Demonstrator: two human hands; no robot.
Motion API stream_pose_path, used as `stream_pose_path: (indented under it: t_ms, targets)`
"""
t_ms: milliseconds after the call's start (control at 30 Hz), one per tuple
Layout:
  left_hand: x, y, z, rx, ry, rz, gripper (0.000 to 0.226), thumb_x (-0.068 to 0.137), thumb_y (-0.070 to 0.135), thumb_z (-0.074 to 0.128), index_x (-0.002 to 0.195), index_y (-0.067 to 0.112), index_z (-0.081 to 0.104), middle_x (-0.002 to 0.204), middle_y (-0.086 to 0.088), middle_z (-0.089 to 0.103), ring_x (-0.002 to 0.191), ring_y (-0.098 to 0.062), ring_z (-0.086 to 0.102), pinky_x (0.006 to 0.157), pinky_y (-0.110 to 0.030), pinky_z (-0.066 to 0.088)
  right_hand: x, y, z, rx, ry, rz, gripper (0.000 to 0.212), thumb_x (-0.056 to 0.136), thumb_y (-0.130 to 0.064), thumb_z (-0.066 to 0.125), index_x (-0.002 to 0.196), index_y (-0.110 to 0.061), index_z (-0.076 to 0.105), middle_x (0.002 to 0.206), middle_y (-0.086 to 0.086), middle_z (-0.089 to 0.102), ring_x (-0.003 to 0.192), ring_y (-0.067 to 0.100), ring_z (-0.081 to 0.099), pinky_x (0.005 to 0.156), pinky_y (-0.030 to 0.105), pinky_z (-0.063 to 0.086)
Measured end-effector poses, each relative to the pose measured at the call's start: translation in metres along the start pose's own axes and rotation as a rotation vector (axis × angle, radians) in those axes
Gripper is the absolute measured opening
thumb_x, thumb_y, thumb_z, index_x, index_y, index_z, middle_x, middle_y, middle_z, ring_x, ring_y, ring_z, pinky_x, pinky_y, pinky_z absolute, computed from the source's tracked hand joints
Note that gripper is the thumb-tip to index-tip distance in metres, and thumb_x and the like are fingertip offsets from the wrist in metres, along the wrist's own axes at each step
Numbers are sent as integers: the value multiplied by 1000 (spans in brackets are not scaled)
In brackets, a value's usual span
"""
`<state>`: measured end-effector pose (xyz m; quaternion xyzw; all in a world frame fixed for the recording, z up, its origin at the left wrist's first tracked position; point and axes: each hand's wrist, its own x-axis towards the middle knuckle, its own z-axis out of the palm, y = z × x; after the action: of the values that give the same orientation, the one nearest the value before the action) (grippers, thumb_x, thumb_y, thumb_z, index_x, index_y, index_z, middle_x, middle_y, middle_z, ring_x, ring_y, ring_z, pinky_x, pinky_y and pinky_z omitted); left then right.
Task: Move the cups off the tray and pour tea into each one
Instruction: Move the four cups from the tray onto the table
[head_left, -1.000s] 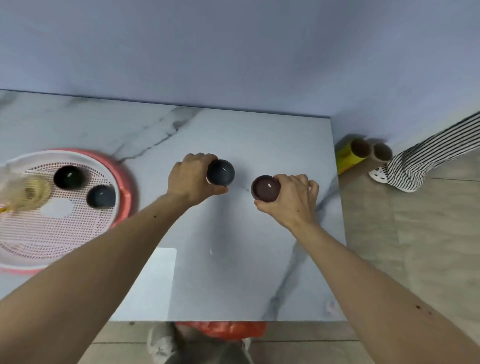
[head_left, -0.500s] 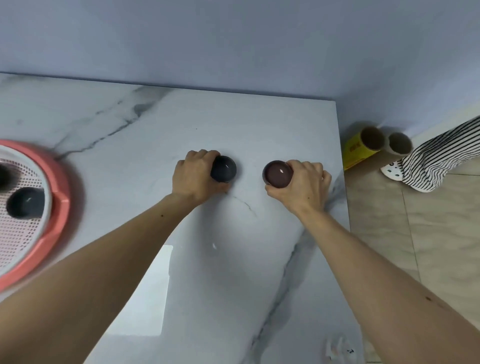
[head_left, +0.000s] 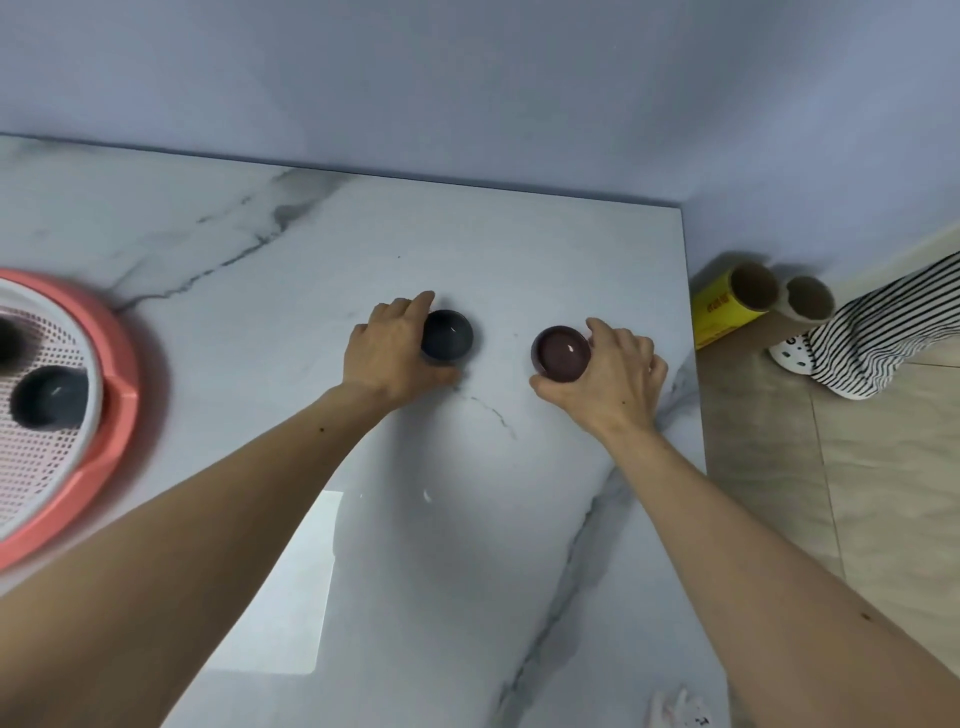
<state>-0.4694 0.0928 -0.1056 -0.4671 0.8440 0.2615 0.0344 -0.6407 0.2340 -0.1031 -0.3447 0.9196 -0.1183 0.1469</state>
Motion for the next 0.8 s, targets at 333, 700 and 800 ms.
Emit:
stream_pose_path:
  t_ms: [333,700,800]
  targets:
    - [-64,-27,-82,126,59,-21,61,81,37,67,136,20,46,134,-2,54,125,-26,45,97,-38,37,-50,-64,-46,-89,14,-289,62,72,-36,74,128,-20,54,128,0,59,121,24,48,103,36,33]
    - [-177,-148,-181,104,152,-191,34,82,31,63,115,21,63,116,-2,64,112,-28,57,88,-38,42,-136,-227,-42,-81,-83,-586,36,77,-20,70,114,-17,66,118,0,65,111,24,56,94,35,39]
    - [-207,-194,-206,96,156,-220,32,80,29,64,112,22,63,117,1,64,114,-28,56,87,-38,42,-164,-276,-29,-84,-110,-626,37,79,-19,68,116,-18,64,120,-1,64,112,23,55,94,33,38]
